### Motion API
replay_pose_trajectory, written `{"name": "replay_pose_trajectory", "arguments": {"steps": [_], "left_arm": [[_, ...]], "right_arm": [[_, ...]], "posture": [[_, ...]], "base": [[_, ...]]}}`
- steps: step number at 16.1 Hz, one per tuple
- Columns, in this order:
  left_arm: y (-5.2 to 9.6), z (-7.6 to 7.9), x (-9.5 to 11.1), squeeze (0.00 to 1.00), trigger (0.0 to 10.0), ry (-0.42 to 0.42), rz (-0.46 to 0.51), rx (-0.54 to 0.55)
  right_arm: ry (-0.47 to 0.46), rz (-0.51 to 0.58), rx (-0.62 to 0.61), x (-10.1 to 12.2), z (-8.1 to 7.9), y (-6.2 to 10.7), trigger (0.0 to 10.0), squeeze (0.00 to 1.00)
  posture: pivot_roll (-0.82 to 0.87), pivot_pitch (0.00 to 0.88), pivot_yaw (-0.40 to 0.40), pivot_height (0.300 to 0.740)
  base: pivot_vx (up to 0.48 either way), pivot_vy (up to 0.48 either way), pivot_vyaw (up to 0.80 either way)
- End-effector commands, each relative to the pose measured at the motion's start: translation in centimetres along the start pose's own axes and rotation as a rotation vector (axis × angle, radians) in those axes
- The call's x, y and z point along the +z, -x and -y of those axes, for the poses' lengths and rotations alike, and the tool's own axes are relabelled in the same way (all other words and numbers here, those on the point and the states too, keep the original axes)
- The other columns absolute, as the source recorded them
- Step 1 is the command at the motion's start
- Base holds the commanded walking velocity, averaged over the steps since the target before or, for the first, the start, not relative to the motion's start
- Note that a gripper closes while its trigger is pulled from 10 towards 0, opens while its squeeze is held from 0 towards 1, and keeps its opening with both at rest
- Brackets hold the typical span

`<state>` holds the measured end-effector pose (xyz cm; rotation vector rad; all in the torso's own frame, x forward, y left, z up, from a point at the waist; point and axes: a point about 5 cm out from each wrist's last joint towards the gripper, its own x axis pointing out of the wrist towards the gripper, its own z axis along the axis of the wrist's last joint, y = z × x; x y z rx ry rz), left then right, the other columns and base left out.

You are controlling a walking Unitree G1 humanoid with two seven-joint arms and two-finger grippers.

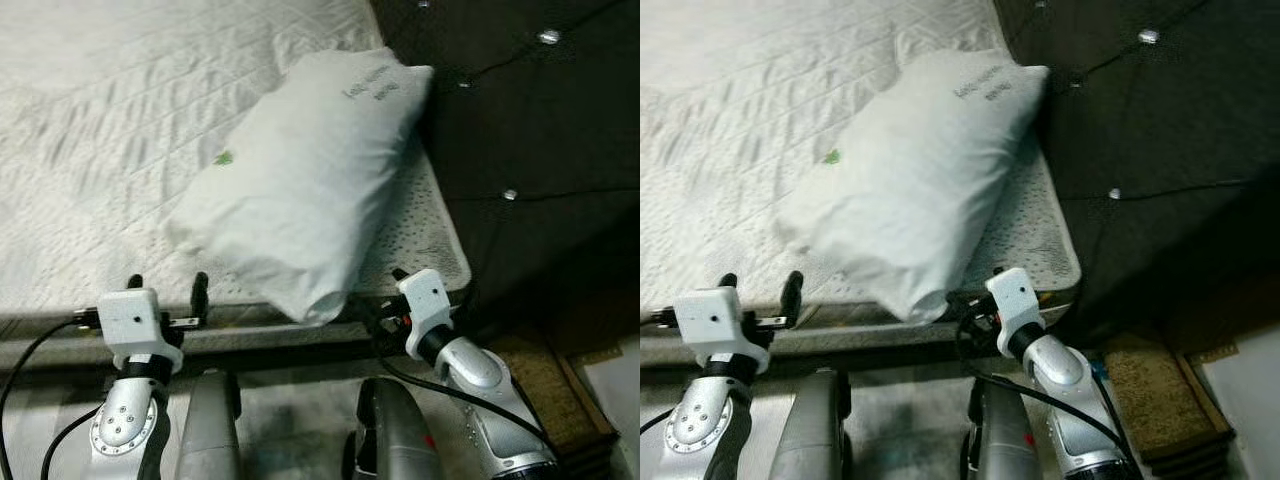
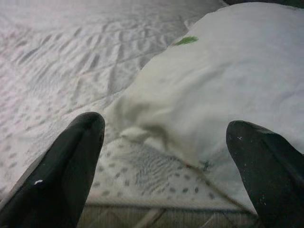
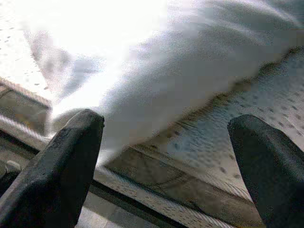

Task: Clean up the room

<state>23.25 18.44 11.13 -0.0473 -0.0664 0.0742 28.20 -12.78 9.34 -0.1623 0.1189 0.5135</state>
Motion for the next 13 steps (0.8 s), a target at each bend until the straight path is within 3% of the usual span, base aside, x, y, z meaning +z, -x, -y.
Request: {"name": "replay_pose_trajectory", "arguments": {"steps": [1,6,8,13], "left_arm": [[0.22,0.53,-0.41,0.00,10.0,0.011,-0.017,-0.019],[0.21,0.53,-0.50,0.00,10.0,0.014,-0.022,-0.017],[0.18,0.57,-0.56,0.00,10.0,0.013,-0.028,-0.011],[0.05,0.57,-0.69,0.00,10.0,0.005,-0.036,-0.010]], "right_arm": [[0.001,-0.017,-0.008,-0.51,0.36,0.47,10.0,0.00],[0.002,-0.015,-0.007,-0.49,0.34,0.43,10.0,0.00],[0.004,-0.014,-0.005,-0.46,0.35,0.44,10.0,0.00],[0.006,-0.016,0.002,-0.45,0.29,0.33,10.0,0.00]], "posture": [[0.07,0.258,-0.074,0.583],[0.07,0.263,-0.073,0.583],[0.07,0.264,-0.073,0.583],[0.07,0.261,-0.070,0.583]], "base": [[0.349,0.000,0.00],[0.336,0.000,0.00],[0.000,0.000,0.00],[0.000,0.000,0.80]]}}
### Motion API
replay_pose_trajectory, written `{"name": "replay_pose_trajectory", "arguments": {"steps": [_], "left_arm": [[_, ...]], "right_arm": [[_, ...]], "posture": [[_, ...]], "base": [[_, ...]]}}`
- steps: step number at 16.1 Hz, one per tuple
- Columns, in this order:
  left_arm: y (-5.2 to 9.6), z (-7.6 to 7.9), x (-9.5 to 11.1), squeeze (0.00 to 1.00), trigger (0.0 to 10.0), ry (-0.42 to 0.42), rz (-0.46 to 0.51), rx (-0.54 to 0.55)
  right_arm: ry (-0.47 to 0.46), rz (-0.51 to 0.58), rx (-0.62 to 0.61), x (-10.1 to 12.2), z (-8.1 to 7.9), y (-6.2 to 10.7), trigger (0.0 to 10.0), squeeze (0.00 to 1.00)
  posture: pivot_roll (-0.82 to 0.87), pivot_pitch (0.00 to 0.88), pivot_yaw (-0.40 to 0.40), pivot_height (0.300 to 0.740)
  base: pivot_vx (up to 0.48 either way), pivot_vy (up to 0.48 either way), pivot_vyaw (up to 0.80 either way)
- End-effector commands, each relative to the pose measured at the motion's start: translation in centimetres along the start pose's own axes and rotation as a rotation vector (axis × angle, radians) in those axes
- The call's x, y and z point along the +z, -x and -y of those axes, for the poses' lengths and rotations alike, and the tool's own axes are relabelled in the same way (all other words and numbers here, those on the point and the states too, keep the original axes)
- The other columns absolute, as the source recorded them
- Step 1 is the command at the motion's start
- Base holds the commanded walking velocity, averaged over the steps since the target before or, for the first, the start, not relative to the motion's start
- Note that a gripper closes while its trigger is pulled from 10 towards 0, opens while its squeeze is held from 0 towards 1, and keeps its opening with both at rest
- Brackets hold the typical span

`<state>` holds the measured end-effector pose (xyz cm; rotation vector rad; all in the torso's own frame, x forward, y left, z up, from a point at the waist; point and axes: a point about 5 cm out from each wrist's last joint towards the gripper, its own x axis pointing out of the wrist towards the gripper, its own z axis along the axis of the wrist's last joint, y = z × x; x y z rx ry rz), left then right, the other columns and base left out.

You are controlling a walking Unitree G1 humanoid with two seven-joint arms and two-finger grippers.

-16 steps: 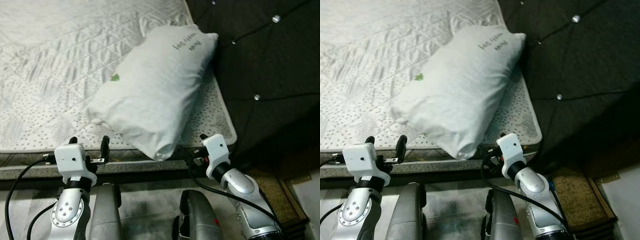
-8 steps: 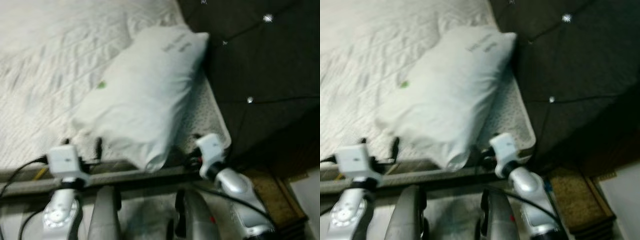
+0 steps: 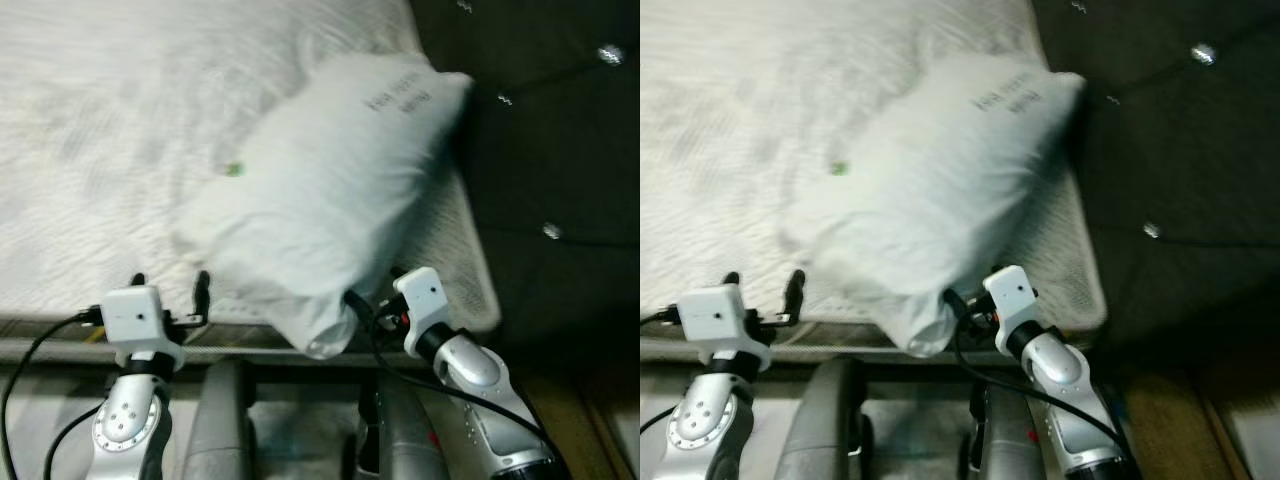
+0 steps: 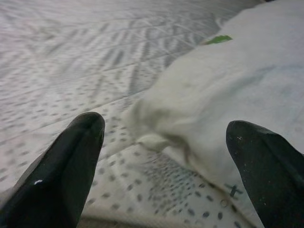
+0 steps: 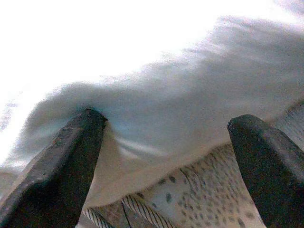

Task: Clean up the room

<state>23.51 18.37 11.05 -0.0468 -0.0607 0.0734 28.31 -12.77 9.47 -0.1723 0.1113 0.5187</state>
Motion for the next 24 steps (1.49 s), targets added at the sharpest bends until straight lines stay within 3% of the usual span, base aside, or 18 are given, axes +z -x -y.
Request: {"name": "replay_pose_trajectory", "arguments": {"steps": [1,4,8,11,14,15,16,17,20,24], "left_arm": [[0.3,0.5,-0.6,0.00,10.0,0.004,-0.031,-0.010],[0.2,0.5,-0.6,0.00,10.0,0.002,-0.032,-0.013],[0.1,0.4,-0.6,0.00,10.0,-0.003,-0.034,-0.011],[0.0,0.3,-0.6,0.00,10.0,-0.009,-0.036,-0.008],[0.0,0.1,-0.6,0.00,10.0,-0.013,-0.039,-0.009],[-0.1,0.2,-0.7,0.00,10.0,-0.013,-0.042,-0.011],[-0.1,0.2,-0.7,0.00,10.0,-0.013,-0.043,-0.013],[-0.1,0.1,-0.7,0.00,10.0,-0.013,-0.044,-0.014],[-0.1,0.1,-0.7,0.00,10.0,-0.018,-0.050,-0.019],[-0.1,0.0,-0.8,0.00,10.0,-0.021,-0.061,-0.026]], "right_arm": [[-0.012,-0.031,-0.001,-0.7,0.2,0.4,10.0,0.00],[-0.067,-0.075,-0.014,-0.9,1.1,-0.2,10.0,0.00],[-0.032,-0.100,-0.006,-0.2,3.0,-1.2,10.0,0.00],[-0.119,-0.149,-0.022,0.4,5.4,-1.4,10.0,0.00],[-0.227,-0.149,-0.015,1.2,7.5,-0.4,10.0,0.00],[-0.264,-0.156,-0.044,1.0,8.4,0.2,10.0,0.15],[-0.258,-0.164,-0.052,0.9,8.7,0.4,10.0,0.15],[-0.267,-0.168,-0.071,0.8,9.0,0.7,10.0,0.31],[-0.350,-0.193,-0.082,0.5,10.2,2.2,10.0,0.00],[-0.483,-0.267,0.076,-0.4,7.8,4.0,10.0,0.00]], "posture": [[0.07,0.261,-0.070,0.583],[0.07,0.260,-0.064,0.583],[0.08,0.254,-0.055,0.583],[0.09,0.249,-0.049,0.583],[0.08,0.243,-0.038,0.583],[0.08,0.243,-0.034,0.583],[0.08,0.243,-0.034,0.583],[0.08,0.243,-0.029,0.583],[0.08,0.246,-0.021,0.583],[0.07,0.248,-0.016,0.583]], "base": [[0.000,0.000,0.80],[0.000,0.000,0.17],[0.000,0.000,0.00],[0.000,0.000,0.00],[0.000,0.000,0.00],[0.000,0.000,0.00],[0.000,0.000,0.00],[0.000,0.000,0.00],[0.000,0.000,0.00],[0.000,0.000,0.00]]}}
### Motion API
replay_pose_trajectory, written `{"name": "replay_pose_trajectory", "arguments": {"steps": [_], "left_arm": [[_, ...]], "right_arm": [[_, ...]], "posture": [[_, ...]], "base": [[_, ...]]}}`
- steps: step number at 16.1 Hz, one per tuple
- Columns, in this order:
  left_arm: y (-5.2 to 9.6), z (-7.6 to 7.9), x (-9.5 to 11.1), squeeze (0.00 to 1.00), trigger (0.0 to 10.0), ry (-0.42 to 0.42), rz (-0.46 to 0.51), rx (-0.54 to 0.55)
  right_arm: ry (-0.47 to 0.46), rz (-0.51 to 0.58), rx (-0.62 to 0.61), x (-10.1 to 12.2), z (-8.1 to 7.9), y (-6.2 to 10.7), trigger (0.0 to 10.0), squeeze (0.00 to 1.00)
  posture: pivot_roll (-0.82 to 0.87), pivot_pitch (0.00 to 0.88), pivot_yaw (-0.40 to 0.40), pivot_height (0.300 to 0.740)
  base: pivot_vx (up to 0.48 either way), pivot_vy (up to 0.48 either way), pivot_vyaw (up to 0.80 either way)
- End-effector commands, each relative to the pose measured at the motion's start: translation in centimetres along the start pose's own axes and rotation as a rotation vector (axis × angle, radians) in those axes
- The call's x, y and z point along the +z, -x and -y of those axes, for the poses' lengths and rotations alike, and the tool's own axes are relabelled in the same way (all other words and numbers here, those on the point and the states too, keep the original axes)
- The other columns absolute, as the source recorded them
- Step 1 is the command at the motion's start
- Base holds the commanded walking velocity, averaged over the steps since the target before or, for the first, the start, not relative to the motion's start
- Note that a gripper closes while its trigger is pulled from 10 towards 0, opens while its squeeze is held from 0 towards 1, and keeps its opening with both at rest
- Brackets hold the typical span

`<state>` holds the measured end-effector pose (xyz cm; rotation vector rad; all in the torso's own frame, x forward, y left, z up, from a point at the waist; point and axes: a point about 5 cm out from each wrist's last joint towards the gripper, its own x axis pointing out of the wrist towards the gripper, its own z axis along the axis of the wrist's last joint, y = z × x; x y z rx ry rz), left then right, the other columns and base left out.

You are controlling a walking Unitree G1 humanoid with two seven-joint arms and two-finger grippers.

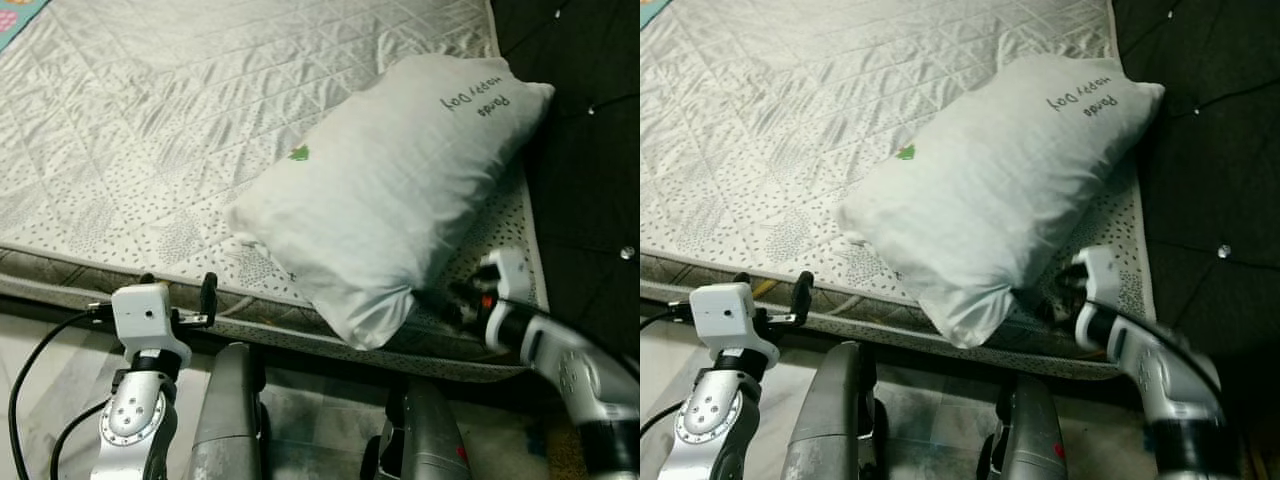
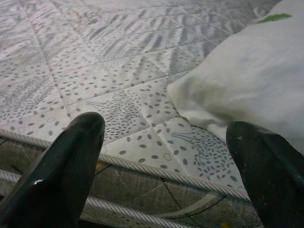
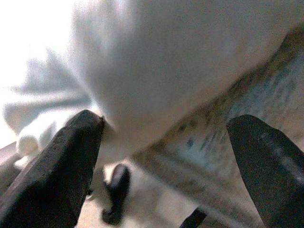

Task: Clean up the room

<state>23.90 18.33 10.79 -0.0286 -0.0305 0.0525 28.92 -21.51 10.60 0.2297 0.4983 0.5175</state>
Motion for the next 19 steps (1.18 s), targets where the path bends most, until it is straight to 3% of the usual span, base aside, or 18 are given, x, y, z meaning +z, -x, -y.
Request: {"name": "replay_pose_trajectory", "arguments": {"steps": [1,7,9,12,16,17,18,19], "left_arm": [[0.2,0.0,-0.6,0.00,10.0,-0.002,-0.033,-0.009],[0.1,0.1,-0.6,0.00,10.0,-0.005,-0.039,-0.017],[0.1,0.1,-0.7,0.00,10.0,-0.006,-0.040,-0.020],[-0.1,0.2,-0.6,0.00,10.0,-0.004,-0.038,-0.023],[-0.2,0.3,-0.6,0.00,10.0,-0.004,-0.034,-0.024],[-0.2,0.3,-0.6,0.00,10.0,-0.004,-0.033,-0.024],[-0.2,0.4,-0.6,0.00,10.0,-0.004,-0.032,-0.025],[-0.2,0.4,-0.5,0.00,10.0,-0.003,-0.030,-0.024]], "right_arm": [[-0.031,-0.010,0.031,-0.4,-0.8,0.1,10.0,0.00],[-0.283,0.016,0.121,-1.3,-5.2,-1.6,10.0,0.00],[-0.374,0.079,0.095,-0.9,-6.3,-2.5,10.0,0.00],[-0.408,0.149,0.014,-0.4,-7.4,-4.1,10.0,0.00],[-0.376,0.185,-0.003,0.5,-9.8,-6.4,10.0,0.00],[-0.353,0.203,-0.004,0.8,-10.8,-7.5,9.6,0.00],[-0.356,0.203,-0.003,0.8,-11.1,-7.8,8.0,0.00],[-0.368,0.218,-0.018,1.1,-11.4,-8.5,0.0,0.00]], "posture": [[0.07,0.248,-0.016,0.583],[0.08,0.247,-0.008,0.583],[0.08,0.239,-0.011,0.583],[0.09,0.232,-0.012,0.583],[0.10,0.229,-0.011,0.583],[0.10,0.229,-0.011,0.583],[0.11,0.224,-0.014,0.583],[0.11,0.224,-0.014,0.583]], "base": [[0.000,0.000,0.00],[0.000,0.000,0.00],[0.000,0.000,0.00],[0.000,0.000,0.00],[0.000,0.000,0.00],[0.000,0.000,0.00],[0.000,0.000,0.00],[0.000,0.000,0.00]]}}
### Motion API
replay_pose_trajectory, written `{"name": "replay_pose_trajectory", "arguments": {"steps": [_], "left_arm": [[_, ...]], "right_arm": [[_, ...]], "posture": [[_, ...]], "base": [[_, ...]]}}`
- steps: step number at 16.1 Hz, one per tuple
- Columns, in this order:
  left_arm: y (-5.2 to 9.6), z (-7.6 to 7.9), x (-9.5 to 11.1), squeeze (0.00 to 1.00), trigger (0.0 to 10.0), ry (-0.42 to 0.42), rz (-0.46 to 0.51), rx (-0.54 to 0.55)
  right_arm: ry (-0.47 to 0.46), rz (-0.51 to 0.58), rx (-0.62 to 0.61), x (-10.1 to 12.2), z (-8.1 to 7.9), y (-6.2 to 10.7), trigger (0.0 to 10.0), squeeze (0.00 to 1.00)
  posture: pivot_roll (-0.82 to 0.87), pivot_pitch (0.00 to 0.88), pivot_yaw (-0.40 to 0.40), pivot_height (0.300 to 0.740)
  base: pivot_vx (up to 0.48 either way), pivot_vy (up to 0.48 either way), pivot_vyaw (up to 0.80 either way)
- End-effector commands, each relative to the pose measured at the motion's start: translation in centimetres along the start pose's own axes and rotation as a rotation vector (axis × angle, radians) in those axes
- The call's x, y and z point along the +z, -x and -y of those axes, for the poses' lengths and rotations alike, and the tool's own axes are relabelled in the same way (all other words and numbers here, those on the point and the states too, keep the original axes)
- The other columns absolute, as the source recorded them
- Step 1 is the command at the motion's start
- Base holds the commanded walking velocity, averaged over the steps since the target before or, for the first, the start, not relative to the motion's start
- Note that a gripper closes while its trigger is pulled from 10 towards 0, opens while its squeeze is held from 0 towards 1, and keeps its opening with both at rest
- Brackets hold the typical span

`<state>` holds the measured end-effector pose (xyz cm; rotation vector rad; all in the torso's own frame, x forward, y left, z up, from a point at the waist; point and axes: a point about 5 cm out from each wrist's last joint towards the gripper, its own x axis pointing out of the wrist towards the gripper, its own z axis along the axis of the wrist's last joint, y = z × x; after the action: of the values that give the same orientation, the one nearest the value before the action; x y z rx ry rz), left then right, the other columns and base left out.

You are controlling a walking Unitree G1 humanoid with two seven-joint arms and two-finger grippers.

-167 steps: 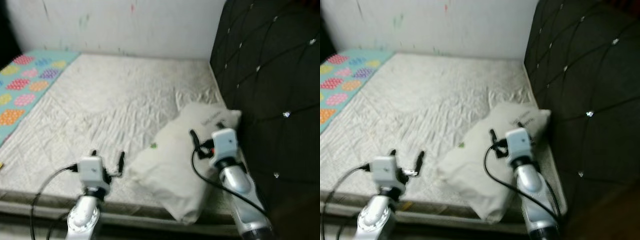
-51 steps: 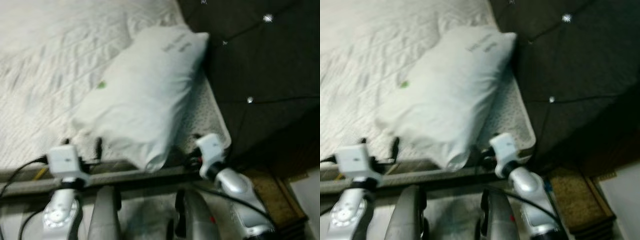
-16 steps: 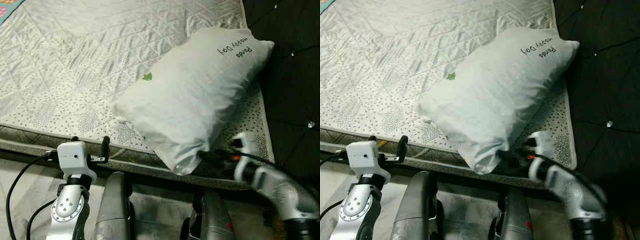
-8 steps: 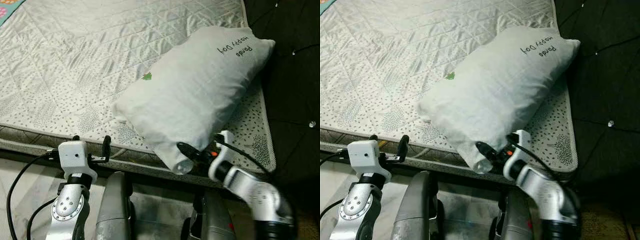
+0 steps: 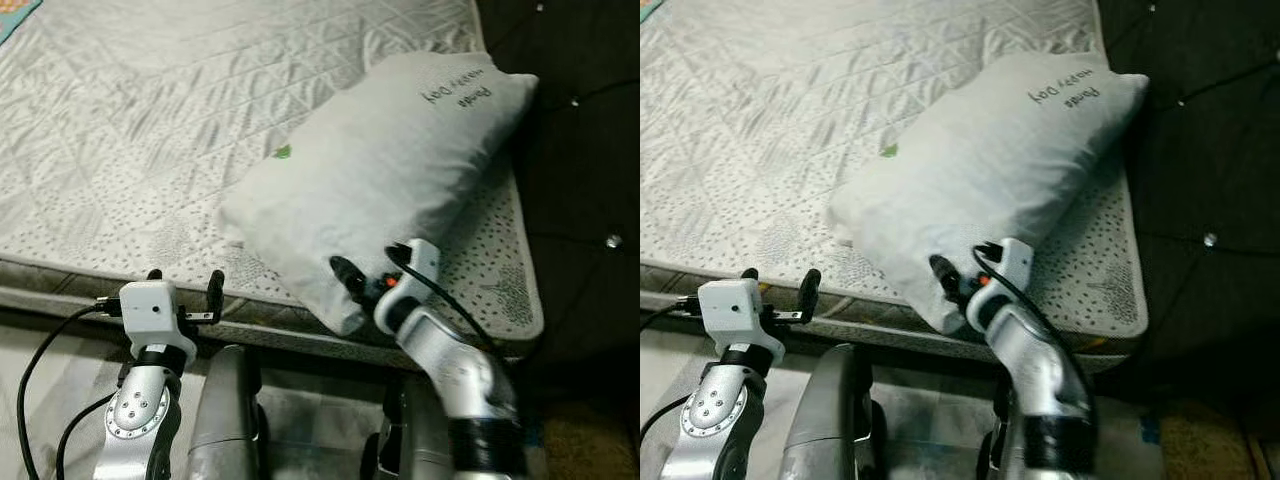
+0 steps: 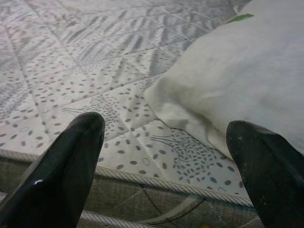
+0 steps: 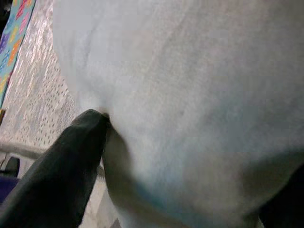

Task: Clean up the room

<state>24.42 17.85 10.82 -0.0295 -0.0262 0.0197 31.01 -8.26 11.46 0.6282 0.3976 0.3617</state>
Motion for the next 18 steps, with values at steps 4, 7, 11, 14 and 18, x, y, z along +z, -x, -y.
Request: {"name": "replay_pose_trajectory", "arguments": {"steps": [4,7,11,14,18], "left_arm": [[0.3,-0.1,-0.5,0.00,10.0,-0.004,-0.022,0.016],[0.3,-0.1,-0.6,0.00,10.0,-0.003,-0.022,0.017],[-0.1,0.0,-0.5,0.00,10.0,-0.003,-0.013,0.016],[-0.2,0.0,-0.5,0.00,10.0,-0.005,-0.011,0.019],[-0.3,0.0,-0.5,0.00,10.0,-0.006,-0.007,0.021]], "right_arm": [[0.031,0.066,-0.008,0.2,-1.1,-1.3,0.0,0.00],[0.044,0.095,-0.041,0.4,-0.4,-1.4,0.0,0.00],[0.085,0.154,-0.074,1.1,0.2,-1.5,0.0,0.00],[0.092,0.166,-0.057,1.1,0.0,-1.6,0.0,0.00],[0.143,0.160,-0.051,1.0,0.2,-1.7,0.0,0.00]], "posture": [[0.12,0.217,-0.016,0.583],[0.12,0.205,-0.014,0.583],[0.12,0.190,-0.013,0.583],[0.12,0.189,-0.017,0.583],[0.12,0.189,-0.017,0.583]], "base": [[0.000,0.000,0.00],[0.000,0.000,0.00],[0.000,0.000,0.00],[0.000,0.000,0.00],[0.000,0.000,0.00]]}}
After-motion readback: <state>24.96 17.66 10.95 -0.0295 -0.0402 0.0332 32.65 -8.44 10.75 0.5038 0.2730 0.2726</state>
